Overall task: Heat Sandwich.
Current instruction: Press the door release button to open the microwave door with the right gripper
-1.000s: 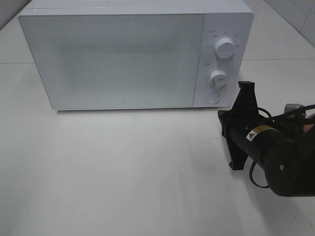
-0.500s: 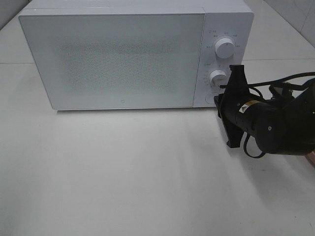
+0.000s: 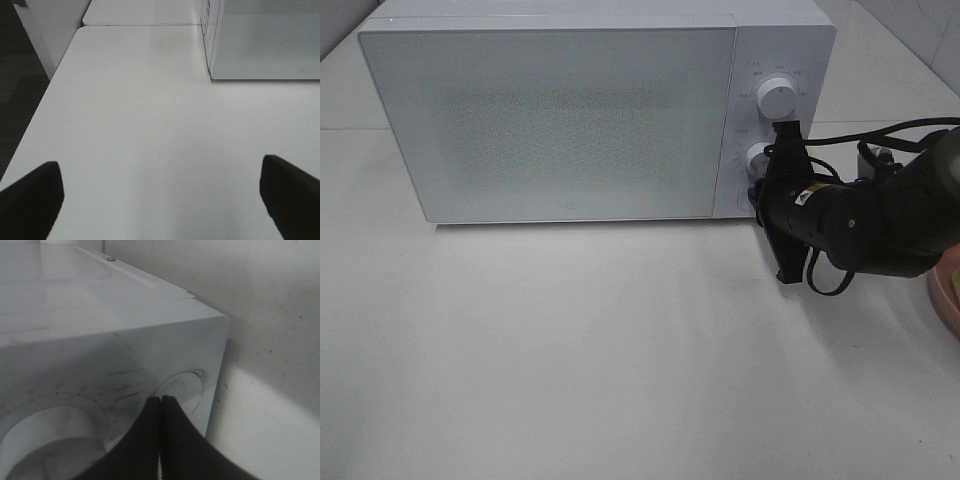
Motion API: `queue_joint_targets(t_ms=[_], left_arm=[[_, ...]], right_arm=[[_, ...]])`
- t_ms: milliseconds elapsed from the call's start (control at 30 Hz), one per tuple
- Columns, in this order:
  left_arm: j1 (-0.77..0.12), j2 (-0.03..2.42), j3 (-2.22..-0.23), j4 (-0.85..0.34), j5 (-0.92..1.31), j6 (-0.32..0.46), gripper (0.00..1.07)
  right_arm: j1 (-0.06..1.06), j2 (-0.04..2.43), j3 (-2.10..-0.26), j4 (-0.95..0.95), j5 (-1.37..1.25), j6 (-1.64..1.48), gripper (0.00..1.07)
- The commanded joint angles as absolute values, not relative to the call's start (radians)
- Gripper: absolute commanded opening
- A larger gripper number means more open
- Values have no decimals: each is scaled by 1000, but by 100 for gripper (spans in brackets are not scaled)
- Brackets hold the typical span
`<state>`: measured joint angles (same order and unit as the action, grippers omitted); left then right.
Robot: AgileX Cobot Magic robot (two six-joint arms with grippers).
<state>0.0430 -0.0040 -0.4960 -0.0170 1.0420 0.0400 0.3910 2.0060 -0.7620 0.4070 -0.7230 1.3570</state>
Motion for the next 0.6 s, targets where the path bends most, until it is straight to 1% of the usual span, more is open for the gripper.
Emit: queue_joint_targets(t_ms=[33,267,400,467,600], left_arm=[[43,-33,-495,-17,1036,36,99],[43,-33,-495,-17,1036,36,99],[43,-33,-495,-17,1036,36,99],[43,-33,-495,-17,1036,36,99],[43,-33,-495,-17,1036,36,99]], right_arm=[[376,2024,-785,409,-718,1345,0],[371,2057,-826,424,-743,1346,0],[371,2068,-837,432,-804,1350,0],[371,2068,-838,431,-919,1350,0],[371,2065,-838,425,-1004,1366,0]])
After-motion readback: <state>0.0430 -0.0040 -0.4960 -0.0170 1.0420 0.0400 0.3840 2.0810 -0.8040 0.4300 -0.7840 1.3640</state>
